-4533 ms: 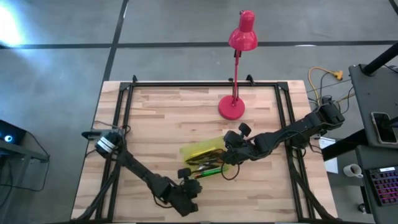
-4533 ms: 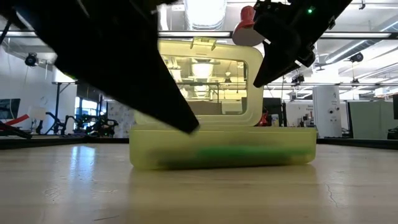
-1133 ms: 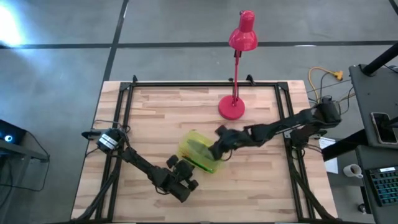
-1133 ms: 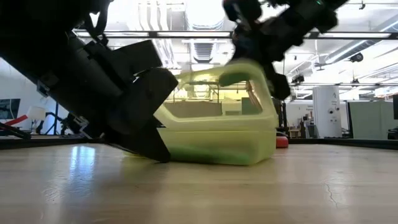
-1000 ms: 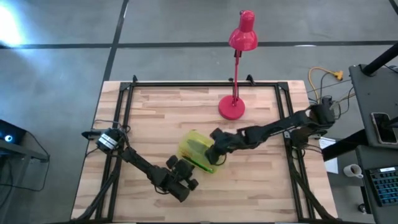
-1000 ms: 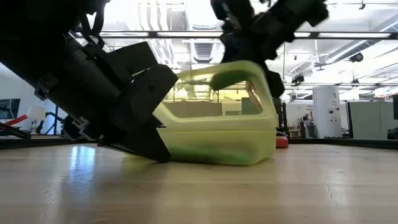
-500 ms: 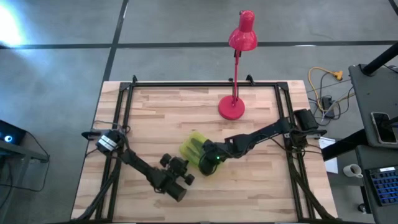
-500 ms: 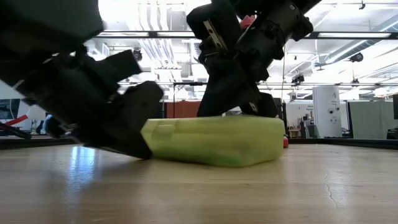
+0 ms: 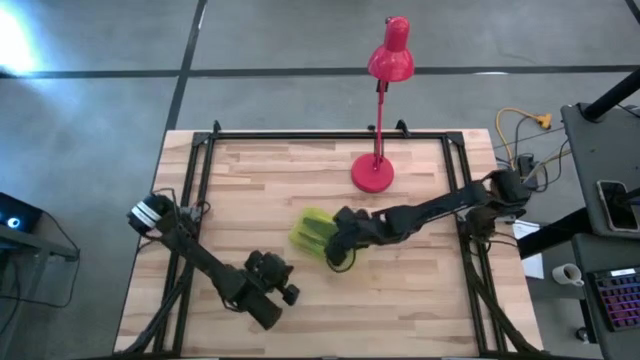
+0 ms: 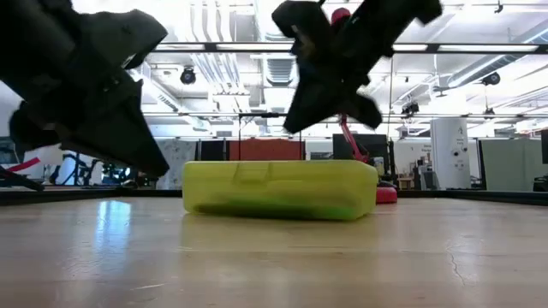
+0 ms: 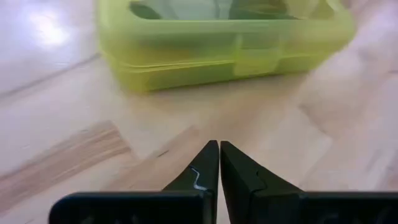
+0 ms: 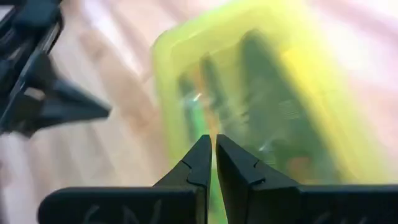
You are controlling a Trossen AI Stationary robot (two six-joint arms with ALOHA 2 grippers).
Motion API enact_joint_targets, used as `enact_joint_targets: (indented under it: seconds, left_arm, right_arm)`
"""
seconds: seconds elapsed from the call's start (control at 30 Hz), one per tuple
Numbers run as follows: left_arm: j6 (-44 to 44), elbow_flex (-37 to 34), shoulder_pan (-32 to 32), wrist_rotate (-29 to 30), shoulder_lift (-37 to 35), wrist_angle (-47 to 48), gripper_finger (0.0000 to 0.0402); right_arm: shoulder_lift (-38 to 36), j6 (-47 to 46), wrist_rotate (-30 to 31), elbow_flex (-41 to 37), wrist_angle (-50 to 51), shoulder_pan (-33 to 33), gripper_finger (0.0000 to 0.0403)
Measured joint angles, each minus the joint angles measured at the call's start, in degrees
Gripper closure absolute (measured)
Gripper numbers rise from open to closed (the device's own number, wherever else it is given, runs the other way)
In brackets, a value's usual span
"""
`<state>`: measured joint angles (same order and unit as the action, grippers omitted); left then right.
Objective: Pick & place school supplies into a supply box
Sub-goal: Return to Home Position
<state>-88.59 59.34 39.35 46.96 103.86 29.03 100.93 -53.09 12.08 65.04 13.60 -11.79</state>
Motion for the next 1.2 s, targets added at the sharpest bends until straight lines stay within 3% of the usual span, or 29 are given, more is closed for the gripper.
enact_joint_targets:
  seconds: [0.27, 0.4, 0.47, 0.57, 0.67, 0.8, 0.93, 1.0, 1.03, 1.1, 1.17, 1.2]
  left_arm:
    - [3.6, -9.7, -2.7, -1.9, -6.7, -14.9, 0.0402]
    - [6.1, -13.8, -2.7, -1.9, -15.6, -15.6, 0.0402]
    - [14.5, -16.0, -2.7, -1.8, -22.7, -19.5, 0.0402]
    - [30.4, -20.7, -3.3, -1.9, -34.8, -29.1, 0.0402]
    - [40.8, -25.6, -7.4, -3.9, -46.7, -34.7, 0.0402]
    - [42.0, -31.6, -16.7, -7.9, -58.5, -34.5, 0.0402]
    - [44.7, -36.7, -25.7, -19.5, -65.1, -40.3, 0.0402]
    - [47.3, -38.7, -29.3, -29.7, -65.7, -48.2, 0.0402]
    - [48.6, -39.2, -31.0, -34.0, -65.2, -51.8, 0.0402]
    - [52.3, -39.4, -34.1, -39.3, -63.7, -55.4, 0.0402]
    - [56.6, -37.7, -36.6, -41.3, -61.8, -54.4, 0.0402]
    - [59.2, -36.6, -38.3, -42.1, -61.2, -52.9, 0.0402]
  right_arm:
    - [-12.0, 3.0, 23.0, -0.8, 18.5, -2.1, 0.0385]
    - [-16.0, -3.8, 23.9, -2.1, 32.1, -5.5, 0.0385]
    - [-19.9, -4.7, 26.6, -2.1, 34.7, -8.3, 0.0385]
    - [-26.9, 4.2, 30.4, -0.7, 37.2, -13.1, 0.0385]
    - [-34.3, 16.4, 29.0, 1.5, 41.2, -15.8, 0.0385]
    - [-44.2, 9.6, 28.7, 4.1, 38.6, -18.8, 0.0385]
    - [-51.3, 23.1, 28.0, -1.3, 24.0, -20.2, 0.0385]
    - [-53.5, 26.5, 23.5, -8.5, 7.7, -18.1, 0.0385]
    - [-54.0, 28.2, 18.5, -13.3, -2.6, -16.3, 0.0385]
    - [-53.7, 32.9, 2.6, -22.8, -24.4, -11.7, 0.0385]
    - [-53.2, 33.8, -11.1, -29.5, -34.8, -4.6, 0.0385]
    - [-54.2, 31.7, -13.1, -31.0, -34.9, -0.2, 0.0385]
